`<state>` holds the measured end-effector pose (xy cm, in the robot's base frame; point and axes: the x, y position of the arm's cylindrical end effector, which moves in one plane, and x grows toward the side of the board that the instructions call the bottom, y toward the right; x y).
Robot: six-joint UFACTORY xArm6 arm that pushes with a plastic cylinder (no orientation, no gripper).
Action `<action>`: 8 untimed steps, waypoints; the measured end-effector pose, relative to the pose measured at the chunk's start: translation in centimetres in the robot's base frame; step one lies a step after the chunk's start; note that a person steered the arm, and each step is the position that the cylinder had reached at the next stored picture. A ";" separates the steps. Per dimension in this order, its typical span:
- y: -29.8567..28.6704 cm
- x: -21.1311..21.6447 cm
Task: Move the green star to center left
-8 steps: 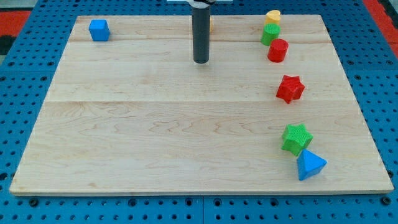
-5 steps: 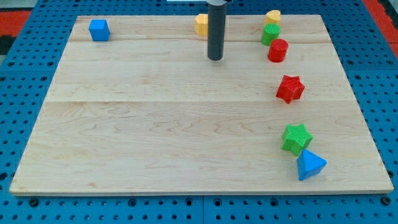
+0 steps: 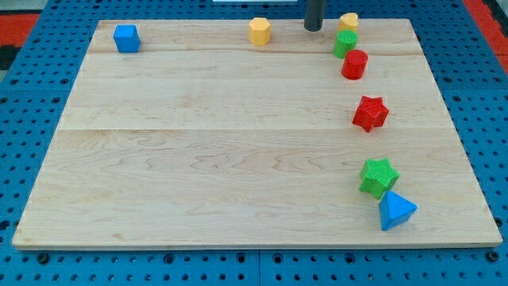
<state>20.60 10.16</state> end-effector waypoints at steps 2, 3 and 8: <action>0.0 0.1; 0.0 0.8; -1.3 12.1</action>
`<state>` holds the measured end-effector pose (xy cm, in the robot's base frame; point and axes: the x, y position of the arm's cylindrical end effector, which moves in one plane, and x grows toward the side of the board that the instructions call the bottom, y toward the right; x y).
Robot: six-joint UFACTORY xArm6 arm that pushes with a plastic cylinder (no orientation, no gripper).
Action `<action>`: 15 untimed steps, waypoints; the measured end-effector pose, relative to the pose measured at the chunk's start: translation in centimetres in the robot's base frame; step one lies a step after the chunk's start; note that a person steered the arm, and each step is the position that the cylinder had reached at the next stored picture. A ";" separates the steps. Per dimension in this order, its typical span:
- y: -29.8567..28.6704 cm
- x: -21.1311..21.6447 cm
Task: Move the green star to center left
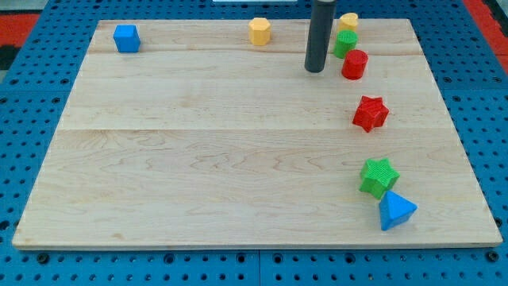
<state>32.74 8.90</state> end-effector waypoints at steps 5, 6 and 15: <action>2.2 12.7; 6.8 12.7; 6.0 20.6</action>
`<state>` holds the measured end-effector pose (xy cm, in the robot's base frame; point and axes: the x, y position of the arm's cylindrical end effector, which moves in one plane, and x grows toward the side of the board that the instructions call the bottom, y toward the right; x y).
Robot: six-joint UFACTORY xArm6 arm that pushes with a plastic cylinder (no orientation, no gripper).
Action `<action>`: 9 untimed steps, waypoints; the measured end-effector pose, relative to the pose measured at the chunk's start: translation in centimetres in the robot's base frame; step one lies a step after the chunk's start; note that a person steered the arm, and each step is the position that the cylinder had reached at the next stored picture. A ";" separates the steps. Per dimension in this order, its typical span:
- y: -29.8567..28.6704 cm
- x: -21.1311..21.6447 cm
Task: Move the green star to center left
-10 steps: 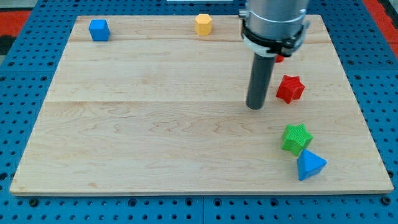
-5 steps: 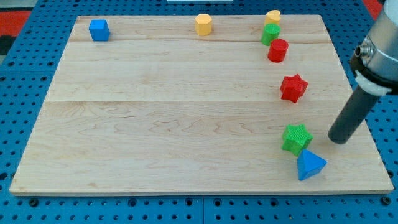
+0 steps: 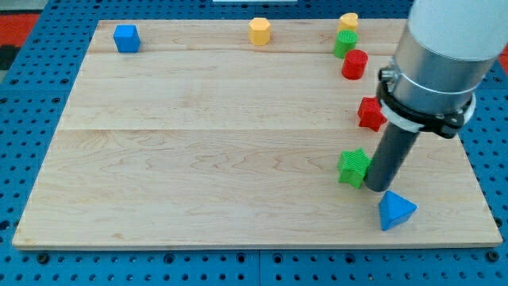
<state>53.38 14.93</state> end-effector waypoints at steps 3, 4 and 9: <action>-5.3 -3.0; -7.1 -3.8; -15.2 -7.7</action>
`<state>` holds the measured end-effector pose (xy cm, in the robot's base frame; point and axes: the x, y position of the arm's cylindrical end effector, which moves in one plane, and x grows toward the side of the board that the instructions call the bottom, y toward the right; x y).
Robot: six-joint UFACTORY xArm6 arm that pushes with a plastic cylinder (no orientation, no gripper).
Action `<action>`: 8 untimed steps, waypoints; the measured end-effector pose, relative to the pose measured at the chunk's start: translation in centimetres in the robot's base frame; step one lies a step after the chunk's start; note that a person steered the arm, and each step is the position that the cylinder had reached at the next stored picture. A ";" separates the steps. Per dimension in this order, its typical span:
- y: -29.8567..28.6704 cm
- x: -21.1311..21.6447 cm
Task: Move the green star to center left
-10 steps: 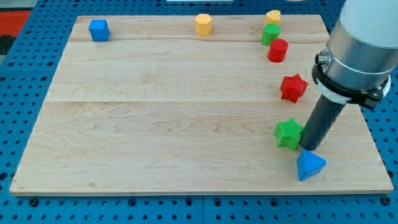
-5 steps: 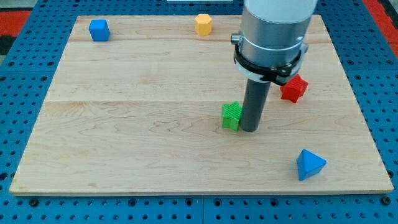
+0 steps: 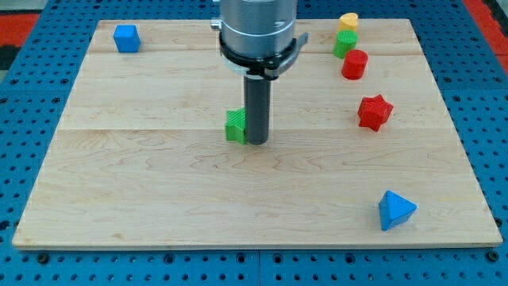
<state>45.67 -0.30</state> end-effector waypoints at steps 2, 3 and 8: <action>0.3 -2.3; -5.3 -2.3; -20.0 -2.3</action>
